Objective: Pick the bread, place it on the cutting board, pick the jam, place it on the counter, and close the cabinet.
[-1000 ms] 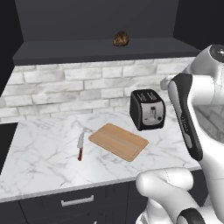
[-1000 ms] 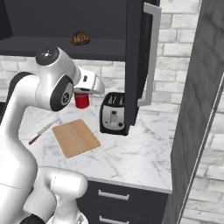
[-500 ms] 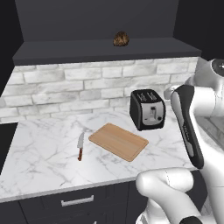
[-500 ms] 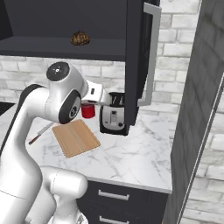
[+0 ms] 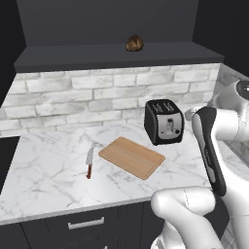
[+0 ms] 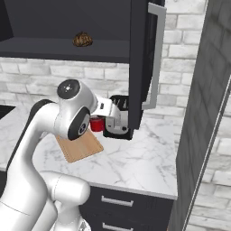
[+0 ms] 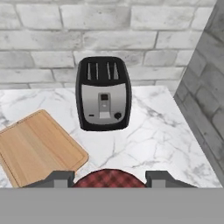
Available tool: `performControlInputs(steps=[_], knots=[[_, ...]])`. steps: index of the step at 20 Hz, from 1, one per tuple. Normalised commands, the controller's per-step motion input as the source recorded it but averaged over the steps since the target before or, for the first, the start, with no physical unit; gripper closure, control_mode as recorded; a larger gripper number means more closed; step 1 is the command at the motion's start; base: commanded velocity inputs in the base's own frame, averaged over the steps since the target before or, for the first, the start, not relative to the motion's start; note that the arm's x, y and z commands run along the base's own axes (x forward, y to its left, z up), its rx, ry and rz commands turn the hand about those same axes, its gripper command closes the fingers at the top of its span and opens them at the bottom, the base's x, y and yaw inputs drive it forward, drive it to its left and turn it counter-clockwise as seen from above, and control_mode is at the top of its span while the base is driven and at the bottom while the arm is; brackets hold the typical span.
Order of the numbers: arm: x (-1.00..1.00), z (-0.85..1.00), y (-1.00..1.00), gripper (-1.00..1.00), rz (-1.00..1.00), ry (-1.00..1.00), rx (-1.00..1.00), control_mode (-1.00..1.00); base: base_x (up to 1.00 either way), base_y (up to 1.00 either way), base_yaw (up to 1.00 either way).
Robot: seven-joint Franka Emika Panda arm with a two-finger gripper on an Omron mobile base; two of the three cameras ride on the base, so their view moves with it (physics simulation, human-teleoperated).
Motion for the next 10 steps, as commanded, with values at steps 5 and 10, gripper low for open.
performControlInputs(steps=[5,10], knots=[[0.03,-0.33,-0.15,1.00,0.00,0.00,-0.02,-1.00,0.00,0.00,0.00],[0.10,-0.29,-0.15,1.00,0.00,0.00,-0.02,-1.00,0.00,0.00,0.00]])
